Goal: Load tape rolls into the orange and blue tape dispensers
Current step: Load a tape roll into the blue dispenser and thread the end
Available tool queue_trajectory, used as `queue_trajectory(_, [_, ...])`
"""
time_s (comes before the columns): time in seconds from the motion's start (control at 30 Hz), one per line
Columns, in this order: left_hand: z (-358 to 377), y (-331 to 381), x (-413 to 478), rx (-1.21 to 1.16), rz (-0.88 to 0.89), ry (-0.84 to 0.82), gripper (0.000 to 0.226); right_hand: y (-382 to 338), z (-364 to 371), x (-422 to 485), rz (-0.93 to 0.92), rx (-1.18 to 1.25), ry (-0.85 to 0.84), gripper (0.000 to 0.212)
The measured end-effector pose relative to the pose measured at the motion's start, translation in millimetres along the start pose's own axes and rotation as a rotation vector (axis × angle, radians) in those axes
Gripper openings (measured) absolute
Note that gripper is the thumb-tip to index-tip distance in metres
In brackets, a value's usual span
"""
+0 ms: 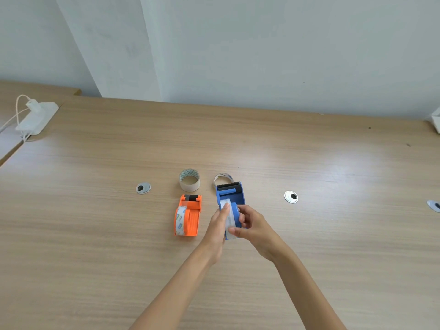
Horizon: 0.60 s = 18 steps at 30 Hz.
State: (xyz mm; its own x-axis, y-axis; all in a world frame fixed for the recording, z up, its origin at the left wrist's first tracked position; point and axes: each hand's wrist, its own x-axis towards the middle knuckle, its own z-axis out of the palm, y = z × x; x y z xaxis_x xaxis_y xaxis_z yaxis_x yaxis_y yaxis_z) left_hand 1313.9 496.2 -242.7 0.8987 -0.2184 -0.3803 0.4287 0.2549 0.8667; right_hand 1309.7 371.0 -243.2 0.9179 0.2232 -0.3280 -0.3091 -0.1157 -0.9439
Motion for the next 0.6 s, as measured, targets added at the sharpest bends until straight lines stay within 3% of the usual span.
queue_trajectory(0.1, [2.1,-2.6,-0.9,0.029,0.007,0.004,0.034,0.6,-4.3,-2.2,0.015,0.037,-0.022,0.044])
queue_trajectory(0.2, [1.4,-2.2,-2.8,0.086,-0.021,-0.013,0.034,-5.1,-10.1,-4.6,0.088,0.241,-0.09,0.02])
queue_trajectory(0.23, [1.1,-1.8,-3.1,0.12,-0.023,-0.023,0.035,-7.1,-10.0,-3.6,0.133,0.302,-0.064,0.021])
queue_trajectory(0.33, [1.8,-0.9,-4.8,0.217,-0.016,-0.099,0.034,-9.7,-4.6,3.0,0.218,0.297,0.058,0.049])
queue_trajectory(0.5, [-1.2,0.5,-5.5,0.227,-0.015,-0.155,0.029,-12.2,-0.4,6.7,0.205,0.291,0.005,0.03])
queue_trajectory(0.6, [-7.7,1.7,-4.6,0.174,0.0,-0.164,0.035,-9.4,-3.0,4.1,0.124,0.358,-0.123,0.035])
